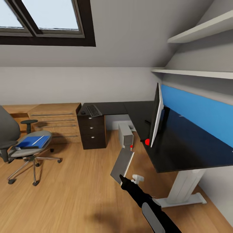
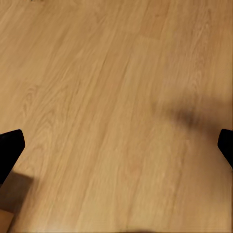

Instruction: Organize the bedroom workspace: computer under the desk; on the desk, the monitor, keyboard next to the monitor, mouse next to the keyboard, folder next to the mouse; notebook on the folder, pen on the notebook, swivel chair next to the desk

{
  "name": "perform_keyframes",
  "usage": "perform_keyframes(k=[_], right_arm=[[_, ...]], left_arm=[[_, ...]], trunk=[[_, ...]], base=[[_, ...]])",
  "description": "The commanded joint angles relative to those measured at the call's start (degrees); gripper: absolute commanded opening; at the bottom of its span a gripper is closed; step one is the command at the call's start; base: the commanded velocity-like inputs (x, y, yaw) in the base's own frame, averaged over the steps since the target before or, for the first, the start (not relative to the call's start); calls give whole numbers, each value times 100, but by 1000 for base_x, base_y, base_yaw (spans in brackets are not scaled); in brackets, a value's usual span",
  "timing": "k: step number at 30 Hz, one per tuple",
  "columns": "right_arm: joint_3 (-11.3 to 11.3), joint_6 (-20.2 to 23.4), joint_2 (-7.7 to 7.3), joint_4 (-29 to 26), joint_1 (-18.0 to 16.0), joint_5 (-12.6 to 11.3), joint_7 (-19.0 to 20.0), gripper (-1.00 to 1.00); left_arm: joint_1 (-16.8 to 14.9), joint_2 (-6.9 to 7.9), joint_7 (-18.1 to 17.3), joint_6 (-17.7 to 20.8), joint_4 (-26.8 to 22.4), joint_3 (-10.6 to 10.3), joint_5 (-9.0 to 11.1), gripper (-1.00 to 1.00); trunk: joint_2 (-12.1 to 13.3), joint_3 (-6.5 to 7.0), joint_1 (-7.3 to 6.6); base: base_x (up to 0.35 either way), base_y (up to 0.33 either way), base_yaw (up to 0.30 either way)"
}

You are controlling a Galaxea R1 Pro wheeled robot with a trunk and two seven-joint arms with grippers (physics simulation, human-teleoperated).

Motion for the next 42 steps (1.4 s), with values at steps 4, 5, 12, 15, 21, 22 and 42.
perform_keyframes(k=[4, 5, 12, 15, 21, 22, 42], right_arm=[[-1, 23, -3, 0, -3, -70, 37, -100], [-1, 23, -4, 0, -3, -69, 37, -100], [3, 25, -5, 2, -3, -67, 32, -100], [13, 28, 0, 6, -3, -67, 24, -100], [11, 30, 0, 8, -3, -68, 28, -100], [9, 30, -1, 8, -3, -68, 28, -100], [3, 17, 4, 9, -3, -65, 18, -100]], left_arm=[[2, 5, 22, 5, -9, -7, 53, 100], [2, 6, 23, 5, -9, -7, 53, 100], [2, 20, 38, 5, -14, 14, 64, 100], [2, 20, 39, 5, -15, 23, 66, 100], [2, 20, 50, 5, -14, 28, 68, 100], [2, 20, 51, 5, -15, 28, 69, 100], [2, 5, 63, 5, -11, 20, 62, 100]], trunk=[[159, 68, -85], [199, 86, -107], [480, 211, -261], [560, 247, -305], [560, 247, -305], [560, 247, -305], [560, 247, -305]], base=[[326, 1, 0], [326, 1, 0], [327, 31, 0], [328, 117, 0], [328, 147, 0], [327, 158, 0], [275, 76, 152]])
